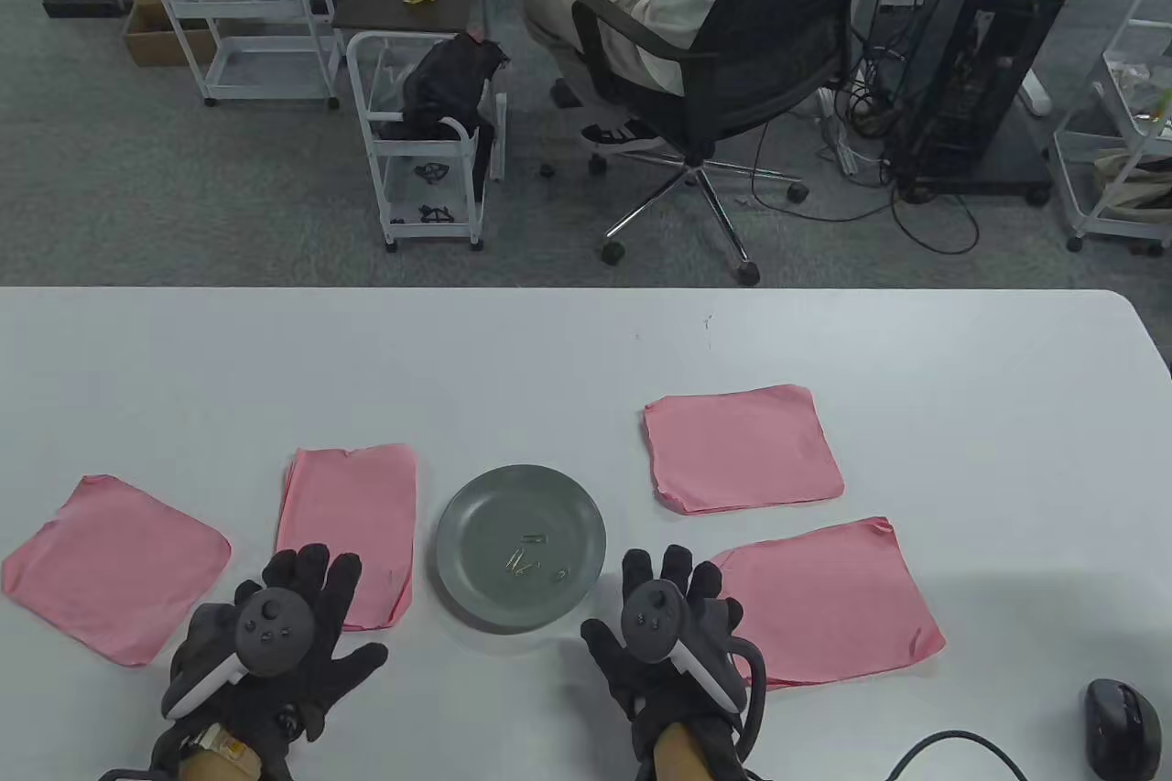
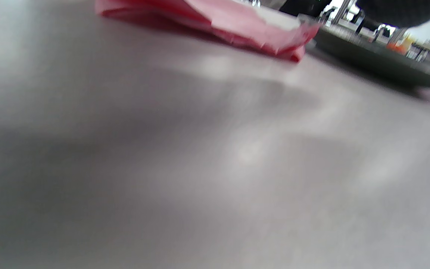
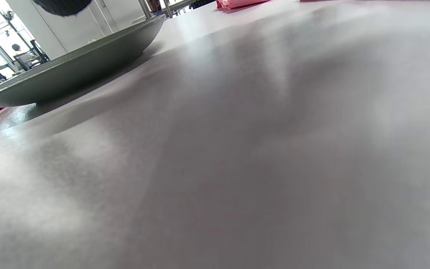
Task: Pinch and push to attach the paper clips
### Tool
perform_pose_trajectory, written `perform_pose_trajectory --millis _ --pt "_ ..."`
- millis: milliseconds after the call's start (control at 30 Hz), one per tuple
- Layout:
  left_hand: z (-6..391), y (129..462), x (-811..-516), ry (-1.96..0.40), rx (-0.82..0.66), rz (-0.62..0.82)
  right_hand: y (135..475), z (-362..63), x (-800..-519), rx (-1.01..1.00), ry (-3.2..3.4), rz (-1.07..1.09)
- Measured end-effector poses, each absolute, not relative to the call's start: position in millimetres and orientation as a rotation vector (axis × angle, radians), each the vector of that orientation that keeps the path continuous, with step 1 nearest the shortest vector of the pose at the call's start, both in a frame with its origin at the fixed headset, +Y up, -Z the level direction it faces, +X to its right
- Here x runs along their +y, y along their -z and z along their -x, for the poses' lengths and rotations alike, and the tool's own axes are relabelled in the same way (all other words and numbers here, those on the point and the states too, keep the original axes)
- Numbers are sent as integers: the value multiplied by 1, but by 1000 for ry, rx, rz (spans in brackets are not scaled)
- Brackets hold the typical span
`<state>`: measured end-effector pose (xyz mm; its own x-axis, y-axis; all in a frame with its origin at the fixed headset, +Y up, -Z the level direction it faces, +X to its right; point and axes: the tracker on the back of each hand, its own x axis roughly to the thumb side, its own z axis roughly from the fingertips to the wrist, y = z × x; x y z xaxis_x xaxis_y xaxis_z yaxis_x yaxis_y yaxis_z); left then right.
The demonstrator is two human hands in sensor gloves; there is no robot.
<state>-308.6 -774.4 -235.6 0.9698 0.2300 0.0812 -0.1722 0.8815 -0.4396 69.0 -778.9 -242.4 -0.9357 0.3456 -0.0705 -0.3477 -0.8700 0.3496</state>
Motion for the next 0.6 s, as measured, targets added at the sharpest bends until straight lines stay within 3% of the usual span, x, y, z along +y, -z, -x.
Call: perform_pose_trajectory --millis 133,267,600 --pt "308 242 -792 -117 -104 510 242 -69 -778 513 -2717 -2" --pt "314 245 -799 -178 -93 537 241 -70 -776 512 -2697 -11" --pt "288 244 -779 39 -136 281 242 -66 -780 577 -2678 -39"
